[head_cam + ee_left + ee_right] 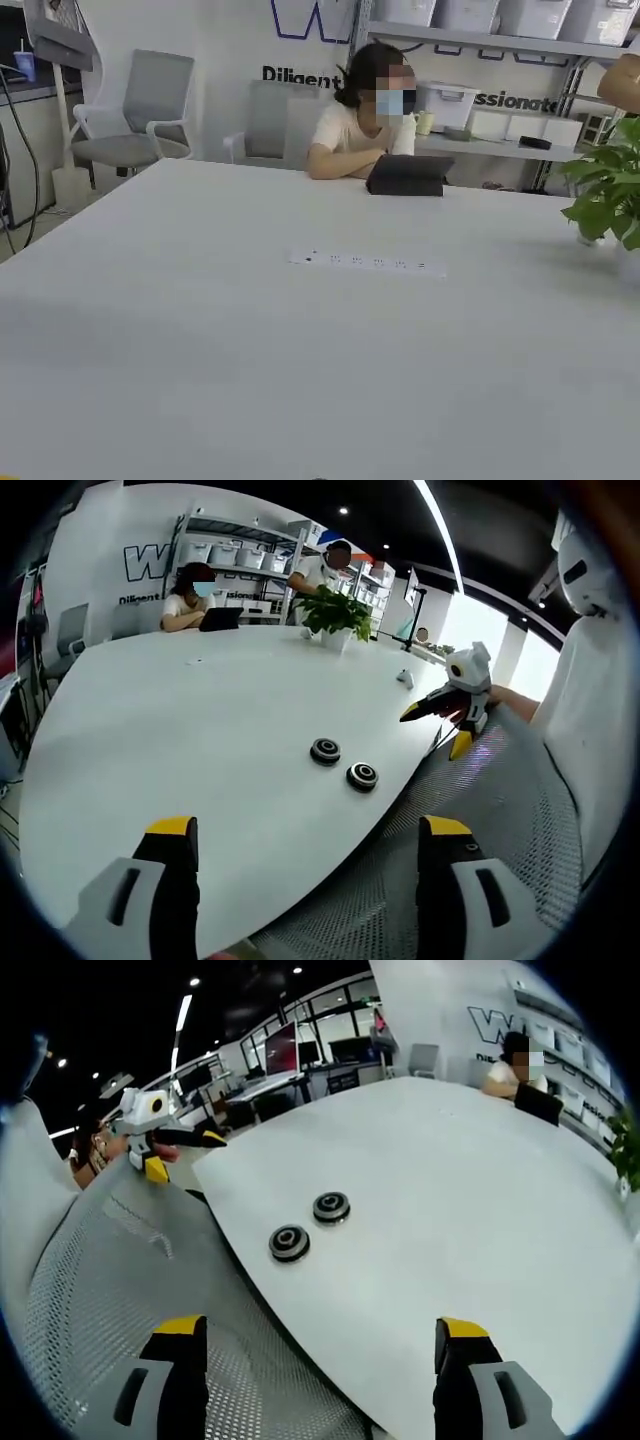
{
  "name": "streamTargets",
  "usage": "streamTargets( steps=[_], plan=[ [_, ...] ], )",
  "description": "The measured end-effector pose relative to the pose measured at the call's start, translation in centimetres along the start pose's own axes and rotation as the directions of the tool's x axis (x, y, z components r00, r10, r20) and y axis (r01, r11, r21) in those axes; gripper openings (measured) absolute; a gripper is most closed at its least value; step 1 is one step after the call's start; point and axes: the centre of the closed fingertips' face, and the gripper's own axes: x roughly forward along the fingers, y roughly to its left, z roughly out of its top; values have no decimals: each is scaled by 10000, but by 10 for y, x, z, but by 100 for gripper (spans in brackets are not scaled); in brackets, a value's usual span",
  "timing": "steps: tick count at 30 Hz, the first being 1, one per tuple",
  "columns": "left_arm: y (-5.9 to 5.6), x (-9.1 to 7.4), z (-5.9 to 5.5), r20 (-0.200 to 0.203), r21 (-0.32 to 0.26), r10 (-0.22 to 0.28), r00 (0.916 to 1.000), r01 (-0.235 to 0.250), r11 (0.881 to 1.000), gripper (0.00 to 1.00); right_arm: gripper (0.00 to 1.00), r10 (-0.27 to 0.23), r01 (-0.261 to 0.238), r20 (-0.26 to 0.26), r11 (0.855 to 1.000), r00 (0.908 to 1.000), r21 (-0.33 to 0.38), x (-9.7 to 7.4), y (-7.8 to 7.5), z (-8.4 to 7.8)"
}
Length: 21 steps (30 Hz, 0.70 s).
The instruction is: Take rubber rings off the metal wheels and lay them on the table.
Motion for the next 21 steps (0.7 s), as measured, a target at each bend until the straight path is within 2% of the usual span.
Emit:
streamTargets(
  steps=[21],
  plan=[
    [-2,1,0,0,-79,-109,9999,109,9999,87,93,127,-126,-81,9998,9999,138,2,1,-3]
  ],
)
